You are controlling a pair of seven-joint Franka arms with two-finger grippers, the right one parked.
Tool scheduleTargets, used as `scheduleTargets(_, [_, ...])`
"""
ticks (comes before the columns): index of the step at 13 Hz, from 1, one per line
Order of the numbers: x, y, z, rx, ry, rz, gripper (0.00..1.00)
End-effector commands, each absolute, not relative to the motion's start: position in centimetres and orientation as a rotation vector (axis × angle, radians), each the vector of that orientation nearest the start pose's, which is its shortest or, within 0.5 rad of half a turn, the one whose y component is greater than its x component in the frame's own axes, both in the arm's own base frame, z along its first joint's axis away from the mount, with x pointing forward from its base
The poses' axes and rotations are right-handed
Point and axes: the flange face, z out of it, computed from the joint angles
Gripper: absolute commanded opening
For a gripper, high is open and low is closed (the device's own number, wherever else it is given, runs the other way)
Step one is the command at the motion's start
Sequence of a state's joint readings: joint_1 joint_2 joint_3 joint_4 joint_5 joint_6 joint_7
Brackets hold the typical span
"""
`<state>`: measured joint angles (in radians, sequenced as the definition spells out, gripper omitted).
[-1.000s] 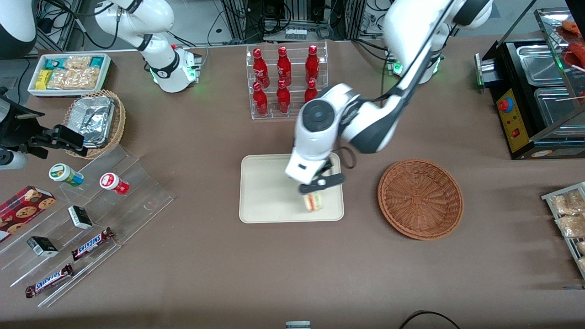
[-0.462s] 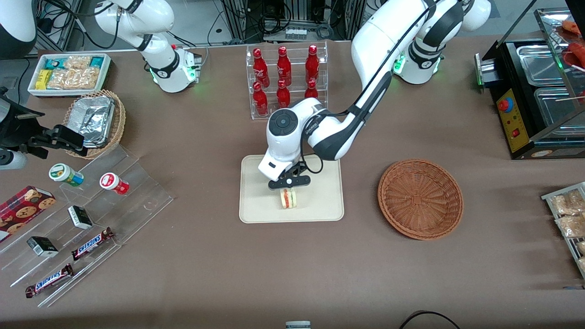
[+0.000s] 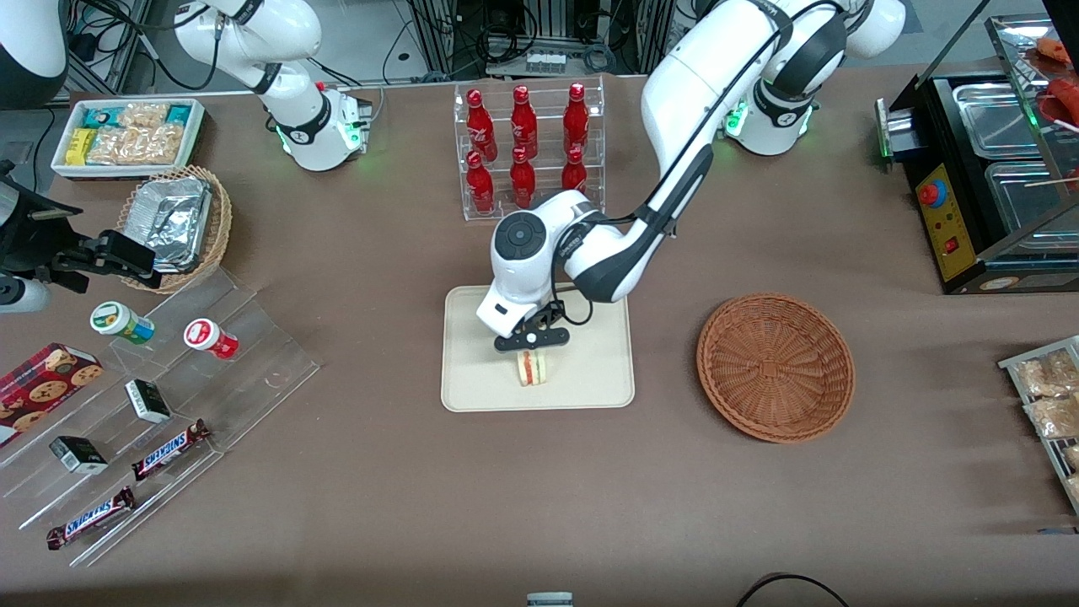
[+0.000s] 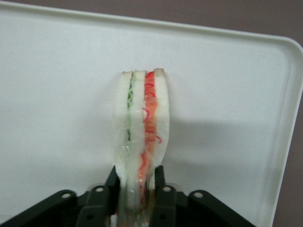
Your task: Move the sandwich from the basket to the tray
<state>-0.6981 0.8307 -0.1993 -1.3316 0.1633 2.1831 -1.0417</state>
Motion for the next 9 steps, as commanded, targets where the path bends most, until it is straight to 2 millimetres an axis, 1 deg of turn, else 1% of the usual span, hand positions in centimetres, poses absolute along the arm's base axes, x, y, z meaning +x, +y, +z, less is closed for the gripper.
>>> scheduleTargets(1, [49.7, -56.3, 25.4, -3.179, -0.172, -0.064, 0.99])
scheduleTargets(2, [50.0, -56.2, 27.1, -3.191, -0.198, -0.073, 0.99])
scheduleTargets(3, [50.4, -55.6, 30.4, -3.192, -0.236, -0.087, 0.99])
scheduleTargets(4, [51.3, -54.0, 33.4, -3.169, -0.278, -0.078, 0.99])
scheduleTargets(5, [52.2, -51.5, 38.2, -3.161, -0.366, -0.047, 0.99])
scheduleTargets(6, [53.4, -48.3, 42.2, -3.142, -0.449, -0.017, 0.99])
scheduleTargets(7, [54.5, -44.5, 45.9, -3.107, -0.517, -0.005, 0.99])
scheduleTargets(8, [55.9, -40.2, 49.0, -3.078, -0.598, 0.012, 0.99])
scheduleTargets(9, [56.9, -36.5, 50.9, -3.063, -0.638, 0.030, 0.99])
